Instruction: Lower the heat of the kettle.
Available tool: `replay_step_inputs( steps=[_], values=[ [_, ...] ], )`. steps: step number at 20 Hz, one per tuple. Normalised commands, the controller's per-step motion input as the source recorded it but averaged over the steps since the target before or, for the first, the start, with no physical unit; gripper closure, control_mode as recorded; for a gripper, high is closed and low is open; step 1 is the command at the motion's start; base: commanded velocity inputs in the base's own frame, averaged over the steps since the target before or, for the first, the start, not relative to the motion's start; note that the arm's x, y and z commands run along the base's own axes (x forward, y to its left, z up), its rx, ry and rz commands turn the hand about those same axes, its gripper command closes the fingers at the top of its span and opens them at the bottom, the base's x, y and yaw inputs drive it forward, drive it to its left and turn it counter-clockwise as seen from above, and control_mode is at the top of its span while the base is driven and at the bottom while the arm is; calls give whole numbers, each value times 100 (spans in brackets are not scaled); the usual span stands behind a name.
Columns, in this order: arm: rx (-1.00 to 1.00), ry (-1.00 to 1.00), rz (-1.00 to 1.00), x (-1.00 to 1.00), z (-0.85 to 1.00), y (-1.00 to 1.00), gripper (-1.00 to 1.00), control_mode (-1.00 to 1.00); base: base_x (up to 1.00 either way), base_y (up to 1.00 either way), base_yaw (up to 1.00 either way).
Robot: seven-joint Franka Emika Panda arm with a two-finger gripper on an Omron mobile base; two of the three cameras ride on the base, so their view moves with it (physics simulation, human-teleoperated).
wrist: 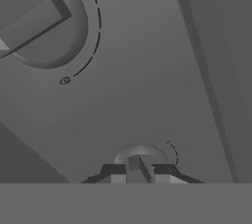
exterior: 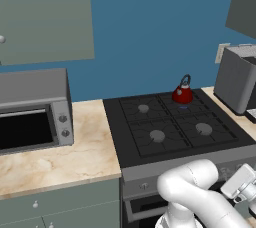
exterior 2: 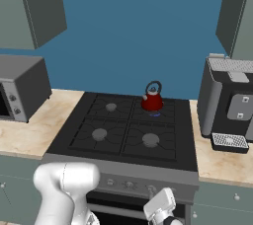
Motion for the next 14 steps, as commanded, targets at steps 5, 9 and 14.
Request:
replay_step_inputs(
  steps=[5,9,14],
  values=[
    [13,10,4,0,14,16,100,-100,0,0,0],
    [20,7,8,0,5,12,100,-100,0,0,0],
    [23,6,9,0,0,7,100,-100,0,0,0]
  ],
)
